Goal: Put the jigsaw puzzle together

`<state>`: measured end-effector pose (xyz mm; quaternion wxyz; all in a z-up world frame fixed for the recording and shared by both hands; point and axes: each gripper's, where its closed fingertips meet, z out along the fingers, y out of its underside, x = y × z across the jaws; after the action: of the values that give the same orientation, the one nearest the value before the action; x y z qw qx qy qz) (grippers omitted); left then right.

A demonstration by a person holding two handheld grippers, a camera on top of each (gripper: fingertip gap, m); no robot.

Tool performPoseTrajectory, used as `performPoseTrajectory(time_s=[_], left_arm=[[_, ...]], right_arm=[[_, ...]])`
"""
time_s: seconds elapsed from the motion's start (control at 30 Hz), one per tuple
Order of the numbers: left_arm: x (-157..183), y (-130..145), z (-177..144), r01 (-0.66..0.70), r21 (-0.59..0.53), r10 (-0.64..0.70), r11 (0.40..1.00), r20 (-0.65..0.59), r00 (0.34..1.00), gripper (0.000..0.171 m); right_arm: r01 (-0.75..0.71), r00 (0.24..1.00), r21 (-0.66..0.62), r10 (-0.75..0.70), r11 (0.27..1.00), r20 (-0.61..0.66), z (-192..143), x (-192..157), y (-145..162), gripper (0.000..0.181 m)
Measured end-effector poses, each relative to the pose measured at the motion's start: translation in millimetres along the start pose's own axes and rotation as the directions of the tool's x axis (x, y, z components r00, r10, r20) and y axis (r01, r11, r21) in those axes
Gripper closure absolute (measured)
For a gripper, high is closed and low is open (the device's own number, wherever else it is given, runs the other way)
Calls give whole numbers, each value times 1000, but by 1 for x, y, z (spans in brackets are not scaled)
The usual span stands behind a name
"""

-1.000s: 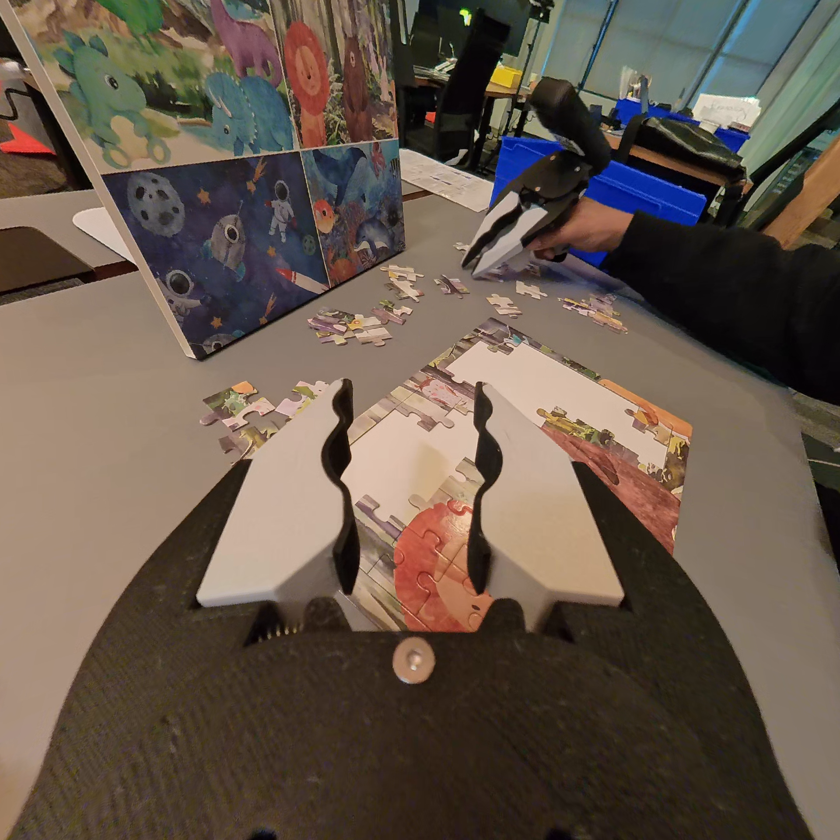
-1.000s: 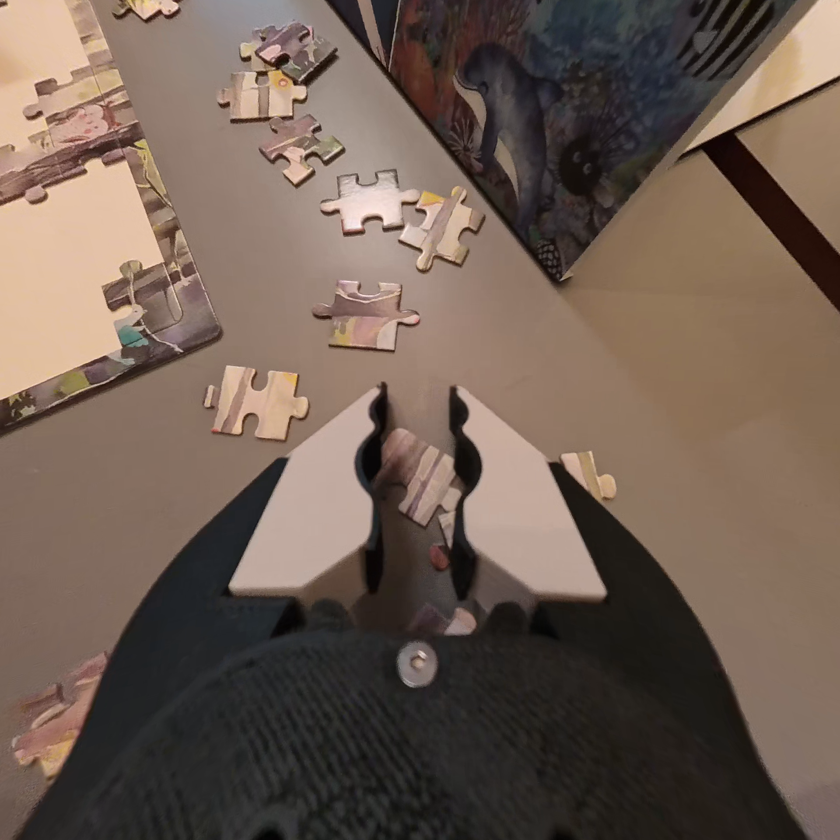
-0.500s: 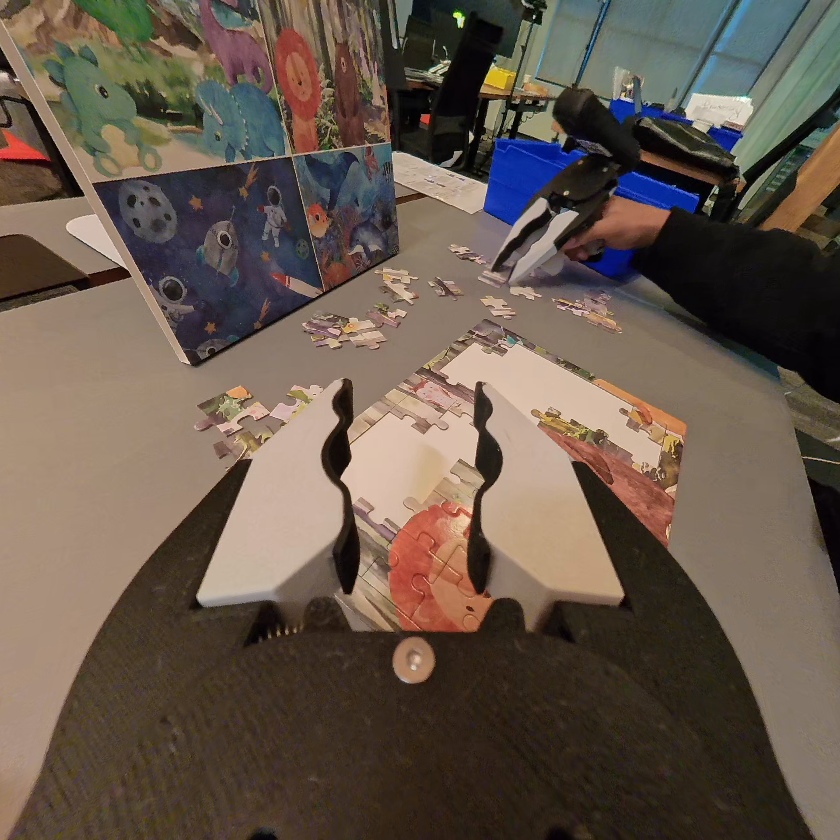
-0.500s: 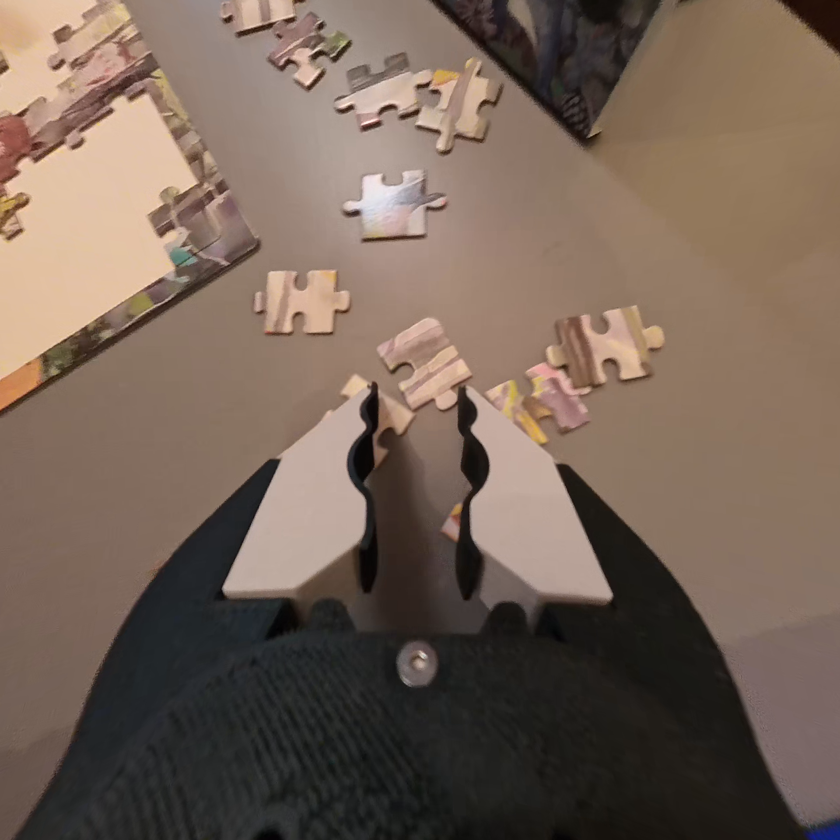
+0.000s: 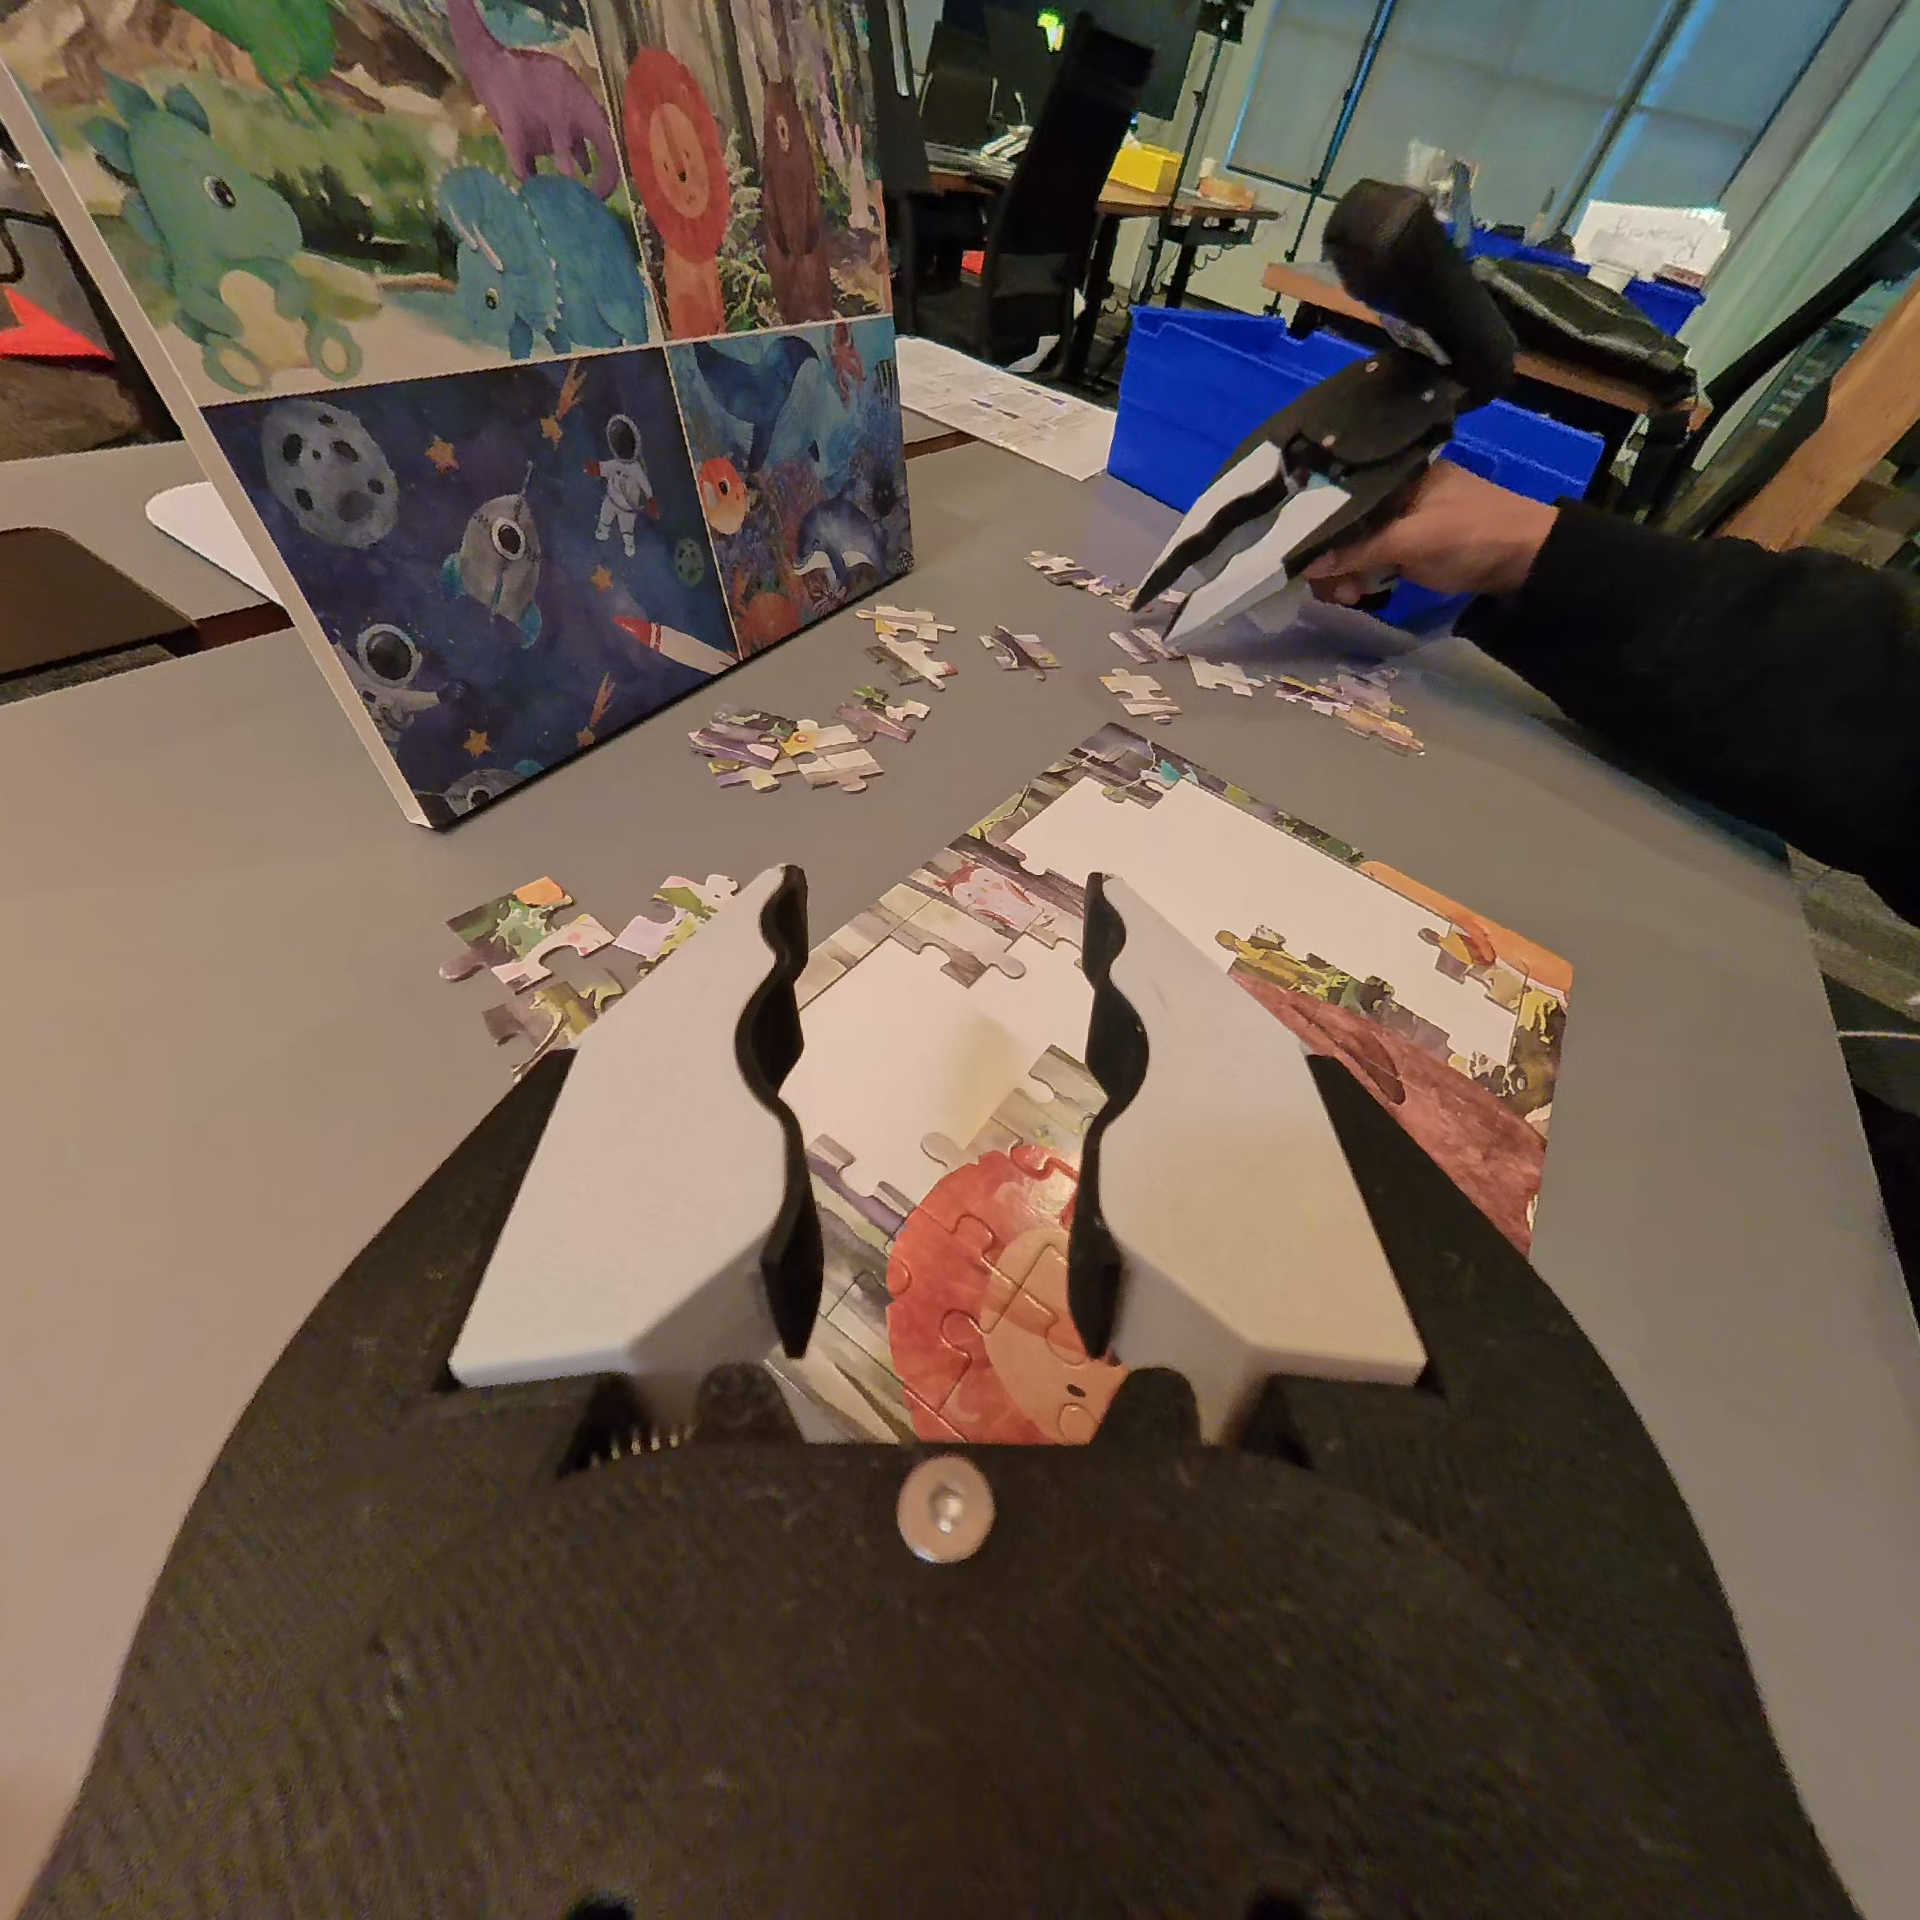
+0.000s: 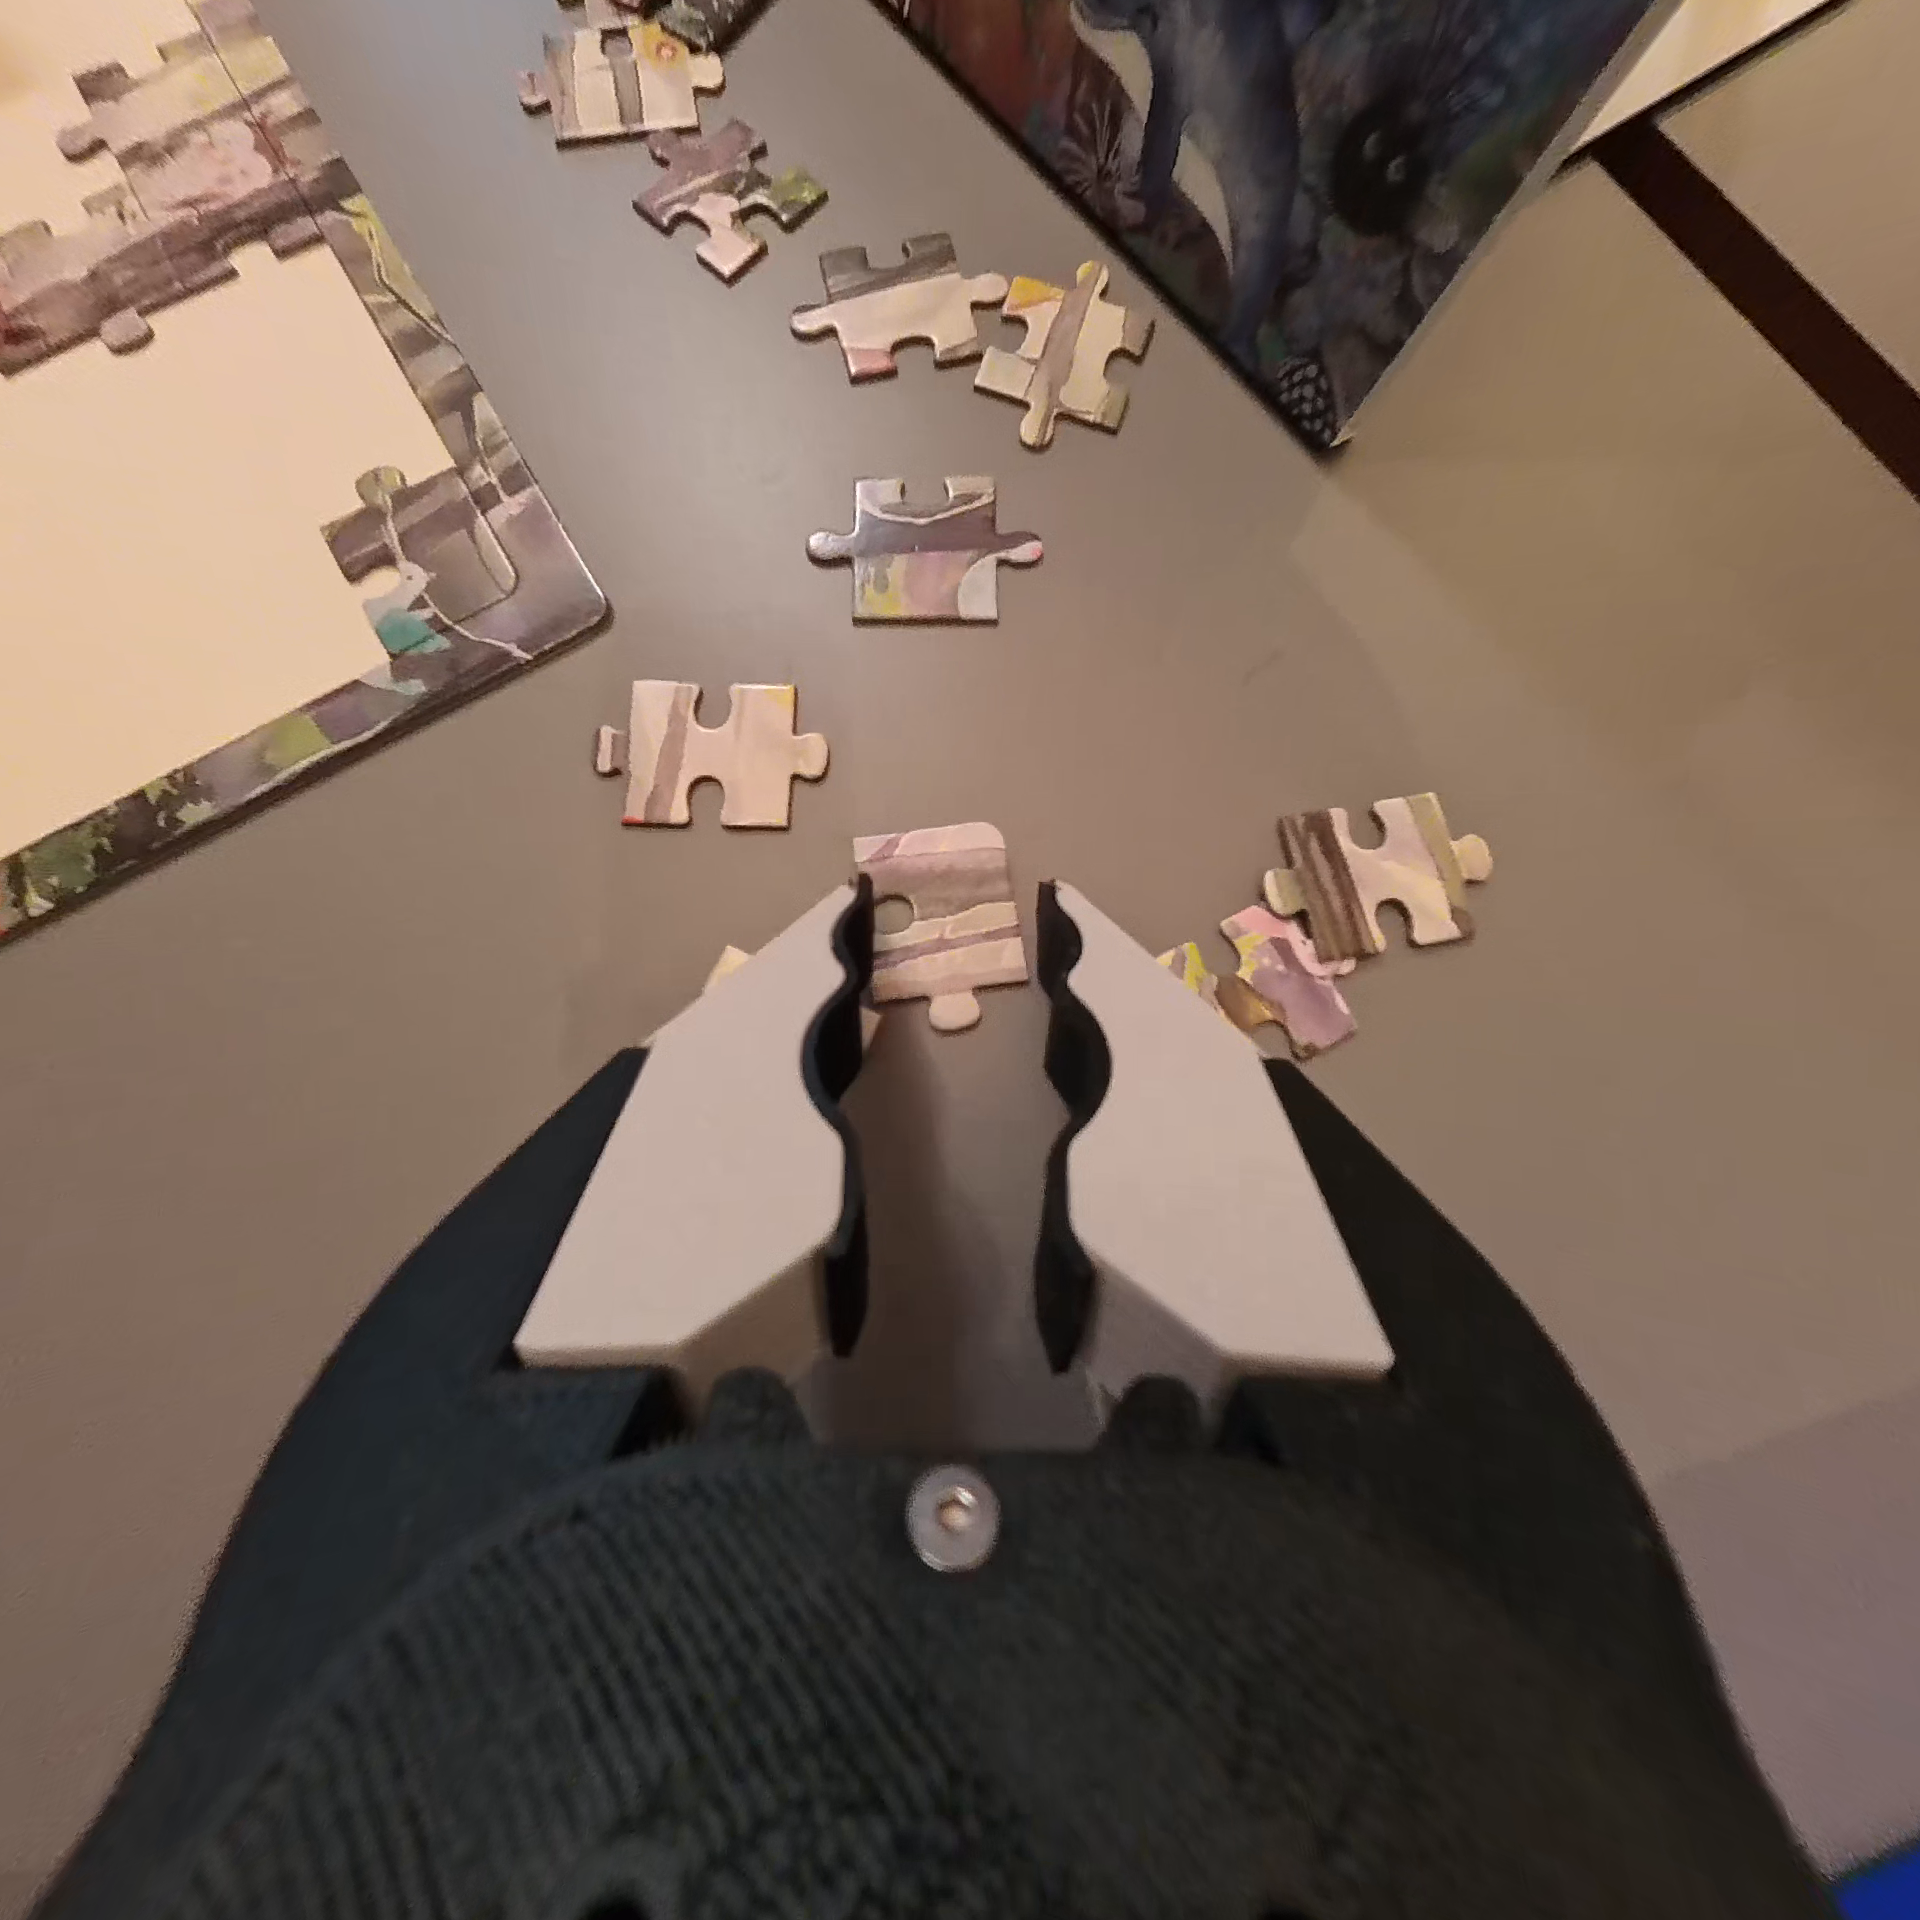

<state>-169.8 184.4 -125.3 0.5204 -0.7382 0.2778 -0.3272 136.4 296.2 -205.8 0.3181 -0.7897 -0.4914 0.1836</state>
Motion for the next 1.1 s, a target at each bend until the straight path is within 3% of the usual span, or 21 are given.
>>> performPoseTrajectory(time_s=[0.17, 0.57, 0.6, 0.63, 0.7, 0.97, 1.1], left_arm=[[0, -1, -1, -3, 3, 3, 1000, 1, 1000, 120], [3, -4, -2, -18, 11, 18, 1000, 2, 1000, 120], [3, -4, -2, -17, 11, 17, 1000, 2, 1000, 120], [2, -4, -2, -16, 11, 16, 1000, 2, 1000, 120], [2, -4, -2, -15, 11, 15, 1000, 1, 1000, 120], [2, -4, -2, -15, 10, 15, 1000, 1, 1000, 120], [2, -4, -2, -14, 12, 14, 1000, 1, 1000, 120]], right_arm=[[7, 999, -50, -5, 999, 44, 5, -4, 5, 162], [22, 999, -41, -20, 999, 42, 4, -6, 4, 165], [26, 999, -21, -24, 999, 48, 3, -7, 1, 181], [26, 999, 0, -26, 1000, 46, 1, -7, -3, 181], [18, 998, -3, -18, 1000, 54, -1, -9, -5, 167], [19, 999, -70, -23, 997, -49, -1, 13, 5, 140], [-13, 1000, -55, 14, 998, 21, 2, 8, 8, 149]])
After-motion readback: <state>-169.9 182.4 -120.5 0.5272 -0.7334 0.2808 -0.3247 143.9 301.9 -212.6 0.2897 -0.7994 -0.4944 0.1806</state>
